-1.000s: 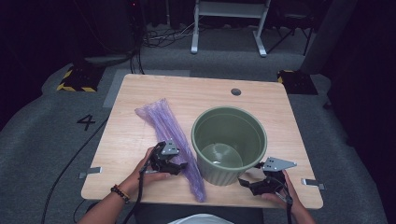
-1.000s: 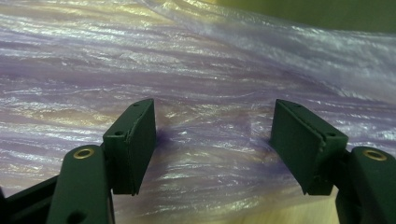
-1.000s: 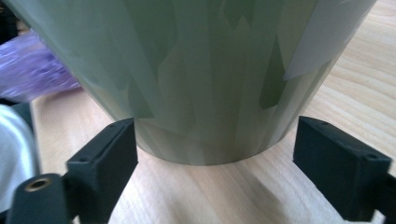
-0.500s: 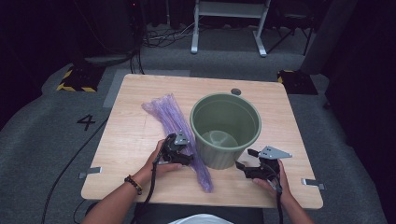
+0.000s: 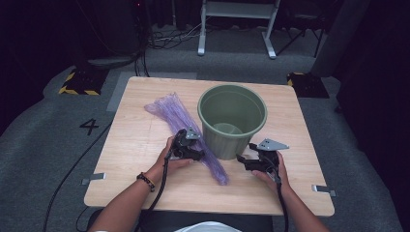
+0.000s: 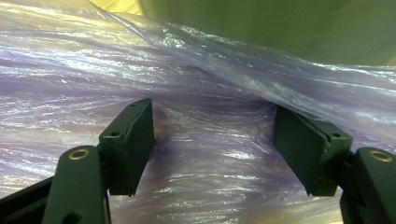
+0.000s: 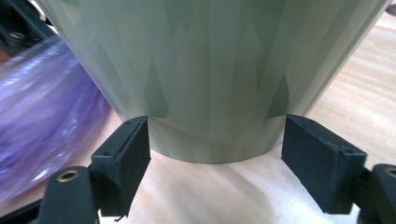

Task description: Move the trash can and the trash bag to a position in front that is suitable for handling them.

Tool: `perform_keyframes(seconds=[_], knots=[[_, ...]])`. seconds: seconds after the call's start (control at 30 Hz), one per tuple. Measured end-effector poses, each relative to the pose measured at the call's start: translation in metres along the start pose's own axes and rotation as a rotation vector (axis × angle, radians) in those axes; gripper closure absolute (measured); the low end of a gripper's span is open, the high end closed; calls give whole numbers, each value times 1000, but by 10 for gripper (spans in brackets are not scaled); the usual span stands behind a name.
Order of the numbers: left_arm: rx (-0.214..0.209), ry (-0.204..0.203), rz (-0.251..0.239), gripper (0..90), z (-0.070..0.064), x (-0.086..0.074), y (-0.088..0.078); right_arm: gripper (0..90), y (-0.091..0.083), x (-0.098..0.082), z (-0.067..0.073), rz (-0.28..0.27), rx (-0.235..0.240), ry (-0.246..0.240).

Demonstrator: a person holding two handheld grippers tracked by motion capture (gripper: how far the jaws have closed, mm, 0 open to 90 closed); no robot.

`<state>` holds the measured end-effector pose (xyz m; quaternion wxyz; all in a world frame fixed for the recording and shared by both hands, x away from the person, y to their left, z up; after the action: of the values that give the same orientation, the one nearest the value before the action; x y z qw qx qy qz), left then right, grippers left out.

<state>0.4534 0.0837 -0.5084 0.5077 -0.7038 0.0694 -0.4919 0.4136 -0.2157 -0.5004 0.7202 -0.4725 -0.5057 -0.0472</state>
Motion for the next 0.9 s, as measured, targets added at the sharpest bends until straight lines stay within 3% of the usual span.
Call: perform_keyframes(seconds=[0.03,0.1,0.2,0.3,0.33,0.37,0.4,0.47,0.5,0.53,0.6,0.63,0.73,0.8,0.9], knots=[[1,-2,0,298,0,0,0,261,5,2,-4,11,-7,33],[8,-10,-2,301,-3,-3,-2,281,8,3,-6,23,-20,48],[5,-10,-4,301,-6,-6,-5,299,5,1,-6,27,7,56],[1,-7,-4,300,-14,-11,-8,375,-12,-4,3,23,85,2],[1,-7,-4,299,-14,-11,-8,375,-12,-4,3,23,85,2],[3,-8,-4,299,-15,-11,-8,385,-21,-8,12,24,160,-43],[8,-14,-7,299,-17,-12,-9,385,-21,-8,12,24,160,-43],[13,-20,-2,298,-19,-12,-9,375,-28,-9,26,26,243,-83],[20,-32,-7,296,-21,-11,-8,336,-31,-10,39,31,288,-111],[20,-32,-7,296,-21,-11,-8,336,-31,-10,39,31,288,-111],[22,-31,-5,294,-23,-11,-8,302,-30,-9,53,45,312,-144],[23,-30,0,287,-25,-10,-8,292,-27,-9,65,59,314,-167],[20,-26,1,267,-28,-10,-7,289,-19,-10,75,92,296,-199],[13,-20,3,220,-29,-10,-7,361,-6,-12,80,143,247,-221],[0,-28,1,183,-26,-12,-10,523,1,-14,79,159,213,-216]])
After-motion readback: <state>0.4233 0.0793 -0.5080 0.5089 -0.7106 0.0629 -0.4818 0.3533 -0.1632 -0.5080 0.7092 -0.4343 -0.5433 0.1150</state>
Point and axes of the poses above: each handheld gripper's, and its own axes: y roughly forward along the jaws, x roughly out of its top, z roughly to its left, the point moved 1 cm from there along y, roughly forward along the jaws, and after that the axes turned 8 degrees about z, right-handed, at the moved point
